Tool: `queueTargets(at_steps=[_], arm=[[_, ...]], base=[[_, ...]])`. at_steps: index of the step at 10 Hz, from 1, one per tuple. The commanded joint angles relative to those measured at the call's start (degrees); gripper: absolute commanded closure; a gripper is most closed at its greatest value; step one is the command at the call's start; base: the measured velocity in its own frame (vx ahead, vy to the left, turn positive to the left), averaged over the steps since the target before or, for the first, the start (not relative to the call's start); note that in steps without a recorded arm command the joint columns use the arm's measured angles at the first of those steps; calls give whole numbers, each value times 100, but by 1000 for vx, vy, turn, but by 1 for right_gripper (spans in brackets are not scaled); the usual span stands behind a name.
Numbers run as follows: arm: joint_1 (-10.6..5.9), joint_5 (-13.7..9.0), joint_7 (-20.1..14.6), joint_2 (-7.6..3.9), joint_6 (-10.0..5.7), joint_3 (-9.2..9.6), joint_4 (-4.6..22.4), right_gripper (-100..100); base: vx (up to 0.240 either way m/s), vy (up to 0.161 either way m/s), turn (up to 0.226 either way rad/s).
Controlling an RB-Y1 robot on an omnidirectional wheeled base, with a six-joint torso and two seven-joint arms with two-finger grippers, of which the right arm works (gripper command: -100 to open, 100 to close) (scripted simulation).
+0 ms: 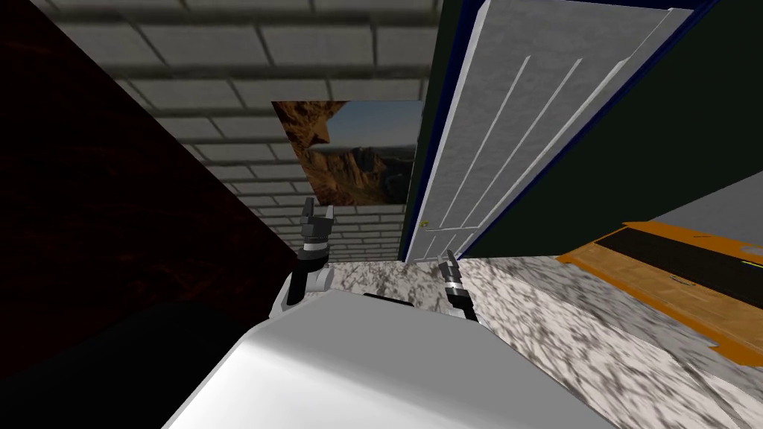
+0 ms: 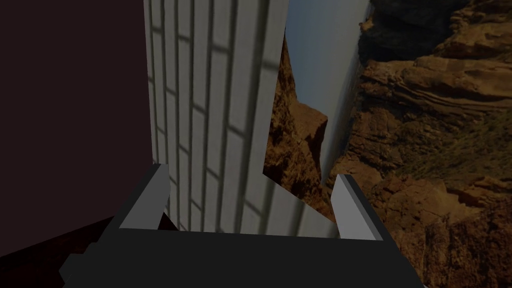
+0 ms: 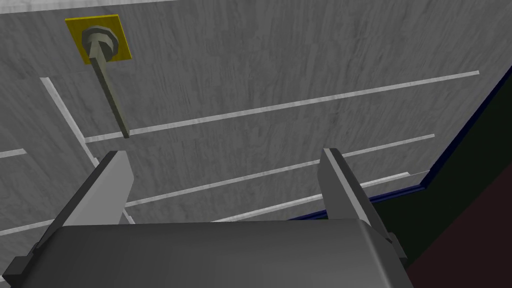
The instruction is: Pull the door open
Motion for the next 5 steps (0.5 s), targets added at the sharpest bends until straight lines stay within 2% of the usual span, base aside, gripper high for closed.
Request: queueTargets(at_steps=[1,4,5], arm=[[-53,-26,-40,-69,-72,-8,244,-100],[-183,-76,-106,-196,-237,-15,752,-100],[-183,-76,-106,-196,-237,-15,782,-100]], base=[[49,-11,106],[88,-33,130],[57,-22,49]])
